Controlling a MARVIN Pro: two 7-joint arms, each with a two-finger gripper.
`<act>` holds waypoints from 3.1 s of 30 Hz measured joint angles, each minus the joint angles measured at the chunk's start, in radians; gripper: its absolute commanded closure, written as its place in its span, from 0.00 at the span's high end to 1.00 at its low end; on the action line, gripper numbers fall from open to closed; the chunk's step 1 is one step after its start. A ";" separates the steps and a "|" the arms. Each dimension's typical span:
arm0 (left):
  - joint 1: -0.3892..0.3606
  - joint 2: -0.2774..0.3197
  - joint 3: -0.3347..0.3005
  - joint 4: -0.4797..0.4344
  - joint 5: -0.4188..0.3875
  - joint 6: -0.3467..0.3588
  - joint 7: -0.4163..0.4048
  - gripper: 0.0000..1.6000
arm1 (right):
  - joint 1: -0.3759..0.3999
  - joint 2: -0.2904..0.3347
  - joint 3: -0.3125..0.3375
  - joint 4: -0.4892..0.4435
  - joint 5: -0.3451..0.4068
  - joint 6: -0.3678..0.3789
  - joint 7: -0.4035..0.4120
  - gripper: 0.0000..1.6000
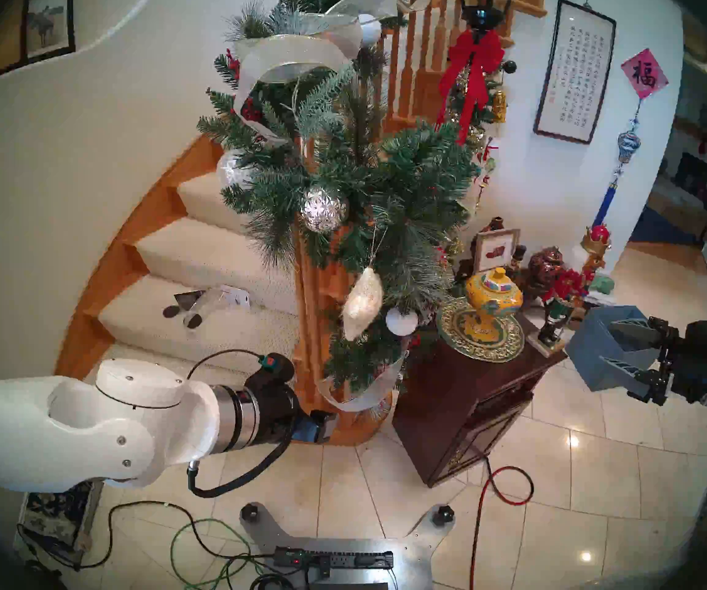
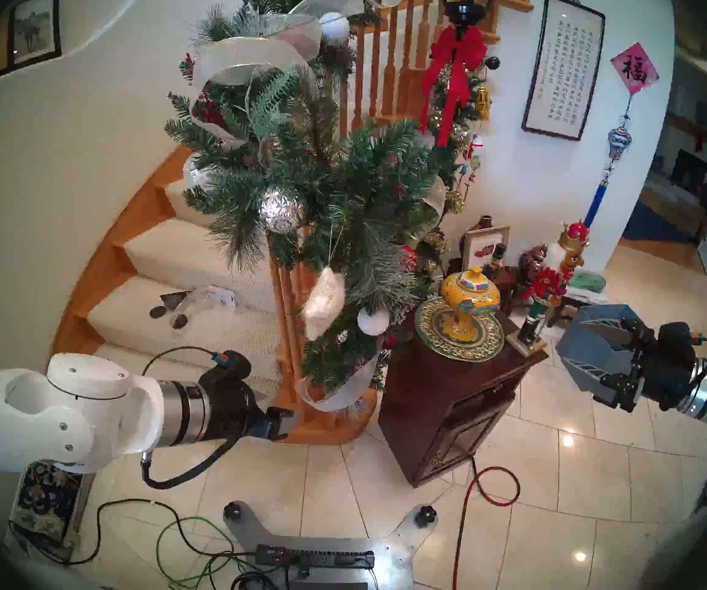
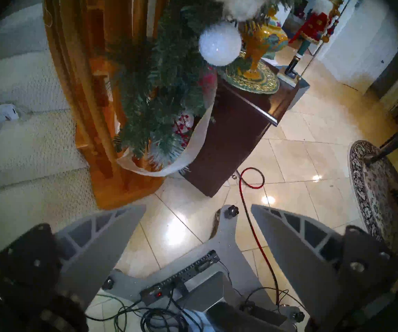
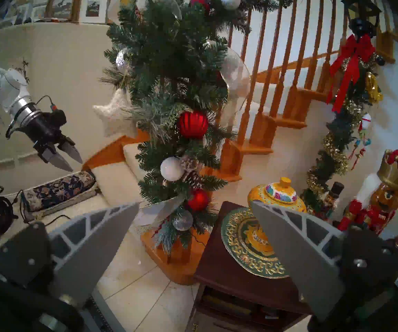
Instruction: Hang the ornament onto the Christmas-tree-style decoration
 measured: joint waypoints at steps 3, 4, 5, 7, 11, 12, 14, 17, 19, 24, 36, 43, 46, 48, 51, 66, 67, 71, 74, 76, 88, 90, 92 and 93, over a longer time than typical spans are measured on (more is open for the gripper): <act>0.014 0.012 0.019 0.000 0.029 -0.008 -0.010 1.00 | 0.000 0.000 0.000 0.000 0.000 0.000 0.000 1.00; 0.019 0.015 0.025 0.000 0.038 -0.010 -0.012 1.00 | 0.000 0.000 0.000 0.000 0.000 0.000 0.000 1.00; 0.023 0.018 0.031 0.000 0.047 -0.013 -0.015 1.00 | 0.000 0.000 0.000 0.000 -0.001 0.000 0.000 1.00; 0.032 0.024 0.042 0.000 0.068 -0.021 -0.020 1.00 | 0.000 0.000 0.000 0.000 -0.001 0.000 0.000 1.00; 0.048 0.034 0.060 0.000 0.107 -0.039 -0.027 1.00 | 0.000 0.000 0.000 0.000 -0.001 0.000 0.000 1.00; 0.052 0.037 0.065 0.000 0.117 -0.045 -0.028 1.00 | 0.000 0.000 0.000 0.000 -0.001 0.000 0.000 1.00; 0.057 0.040 0.071 0.000 0.132 -0.055 -0.029 1.00 | 0.000 0.000 0.000 0.000 -0.001 0.000 0.000 1.00; 0.067 0.045 0.082 0.000 0.160 -0.075 -0.032 1.00 | 0.000 0.000 0.000 0.000 -0.001 0.000 0.000 1.00; 0.072 0.048 0.088 0.000 0.176 -0.087 -0.034 1.00 | 0.000 0.000 0.000 0.000 0.000 0.000 0.000 1.00; 0.085 0.054 0.102 0.000 0.219 -0.121 -0.038 1.00 | 0.000 0.000 0.000 0.000 0.001 0.000 0.000 1.00; 0.106 0.061 0.117 0.026 0.331 -0.211 -0.046 1.00 | 0.000 0.000 0.000 0.000 0.007 0.000 0.000 1.00; 0.101 0.064 0.102 0.096 0.394 -0.283 -0.051 1.00 | 0.000 0.000 0.000 0.000 0.009 0.000 0.000 1.00; 0.099 0.064 0.095 0.120 0.412 -0.317 -0.057 1.00 | 0.000 0.000 0.000 0.000 0.010 0.000 0.000 1.00; 0.098 0.065 0.091 0.134 0.424 -0.342 -0.065 1.00 | 0.000 0.000 0.000 0.000 0.011 0.000 0.000 1.00; 0.098 0.065 0.088 0.153 0.444 -0.388 -0.086 1.00 | 0.000 0.000 0.000 0.000 0.012 0.000 0.000 1.00; 0.101 0.065 0.088 0.205 0.507 -0.532 -0.216 1.00 | 0.000 0.000 0.000 0.000 0.015 0.000 0.000 1.00; 0.101 0.065 0.087 0.209 0.511 -0.542 -0.225 1.00 | 0.000 0.000 0.000 0.000 0.015 0.000 0.000 1.00; 0.100 0.064 0.084 0.223 0.525 -0.577 -0.264 1.00 | 0.000 0.000 0.000 0.000 0.016 0.000 0.000 1.00; 0.099 0.064 0.080 0.232 0.537 -0.606 -0.297 1.00 | 0.000 0.000 0.000 0.000 0.016 0.000 0.000 1.00; 0.099 0.064 0.077 0.236 0.546 -0.624 -0.321 1.00 | 0.000 0.000 0.000 0.000 0.016 0.000 0.000 1.00; 0.099 0.064 0.070 0.263 0.593 -0.725 -0.453 1.00 | 0.000 0.000 0.000 -0.001 0.018 0.000 0.000 1.00; 0.099 0.064 0.070 0.273 0.600 -0.744 -0.477 1.00 | 0.000 0.000 0.000 -0.001 0.019 0.000 0.000 1.00; 0.100 0.063 0.070 0.285 0.609 -0.766 -0.503 1.00 | 0.000 0.000 0.000 -0.001 0.020 0.000 0.000 1.00; 0.100 0.063 0.070 0.291 0.612 -0.775 -0.514 1.00 | 0.000 0.000 0.000 -0.001 0.020 0.000 0.000 1.00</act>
